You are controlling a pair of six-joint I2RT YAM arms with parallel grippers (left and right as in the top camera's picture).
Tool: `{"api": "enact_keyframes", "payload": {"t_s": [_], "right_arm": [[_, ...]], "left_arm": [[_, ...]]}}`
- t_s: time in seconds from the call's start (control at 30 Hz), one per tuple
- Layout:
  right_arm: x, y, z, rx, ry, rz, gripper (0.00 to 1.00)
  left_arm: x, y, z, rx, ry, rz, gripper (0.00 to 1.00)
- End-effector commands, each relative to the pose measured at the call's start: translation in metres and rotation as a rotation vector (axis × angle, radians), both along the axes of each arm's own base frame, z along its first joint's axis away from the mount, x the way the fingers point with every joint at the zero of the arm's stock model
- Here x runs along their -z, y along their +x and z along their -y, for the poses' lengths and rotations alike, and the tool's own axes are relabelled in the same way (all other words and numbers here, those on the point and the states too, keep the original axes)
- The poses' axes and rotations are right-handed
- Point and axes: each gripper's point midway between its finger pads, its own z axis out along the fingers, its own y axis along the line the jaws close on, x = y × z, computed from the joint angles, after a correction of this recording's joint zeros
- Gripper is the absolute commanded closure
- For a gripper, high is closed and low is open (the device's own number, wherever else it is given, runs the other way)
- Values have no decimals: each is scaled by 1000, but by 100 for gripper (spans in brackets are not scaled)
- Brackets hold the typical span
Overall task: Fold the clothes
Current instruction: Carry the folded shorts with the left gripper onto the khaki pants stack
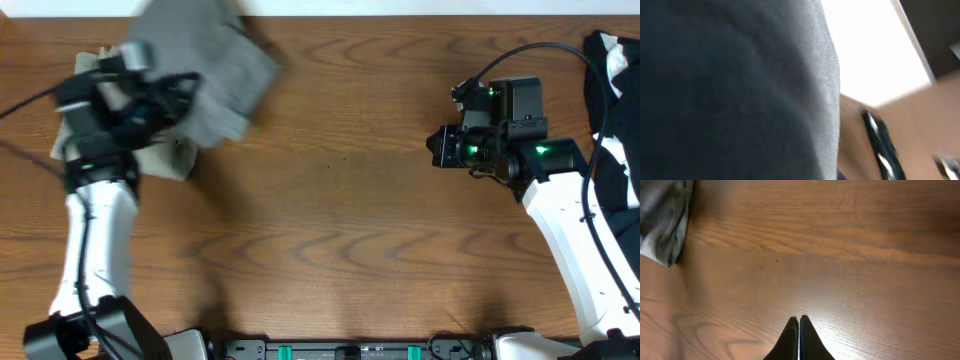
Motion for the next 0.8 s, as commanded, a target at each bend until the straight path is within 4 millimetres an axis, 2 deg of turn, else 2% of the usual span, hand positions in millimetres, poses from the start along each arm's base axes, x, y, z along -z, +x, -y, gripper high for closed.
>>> {"api": "enact_keyframes", "payload": {"t_s": [0.0,0.1,0.17,0.2,0.27,0.3,0.37,0.4,0.5,0.67,0.77], "right_arm": [[2,-3,1,16,7,-25,99],[3,-6,1,15,8,-40,99],[4,-8,-1,9,15,-49,99],[4,-9,-2,4,21,-53,99],[4,-11,-3,0,28,-62,99],[4,-12,-3,0,27,-65,99],[6,-14,-3,0,25,-78,99],[7,-15,-2,0,24,-84,99],[8,-17,-2,-7,19,-90,99],[5,-13,-3,-8,21,-66,99],[1,-5,-4,-9,26,-28,99]], "left_arm": [[24,6,-79,-182,20,-41,94],[74,3,-128,-286,-29,-153,94],[113,0,-146,-319,-75,-239,91],[135,-1,-151,-329,-98,-284,84],[171,-6,-157,-343,-140,-361,54],[187,-9,-159,-350,-164,-398,45],[205,-16,-163,-363,-196,-448,21],[209,-20,-166,-373,-207,-463,12],[201,-28,-177,-391,-225,-453,2],[141,-44,-177,-317,-313,-339,2],[107,-61,-167,-289,-286,-308,2]]}}
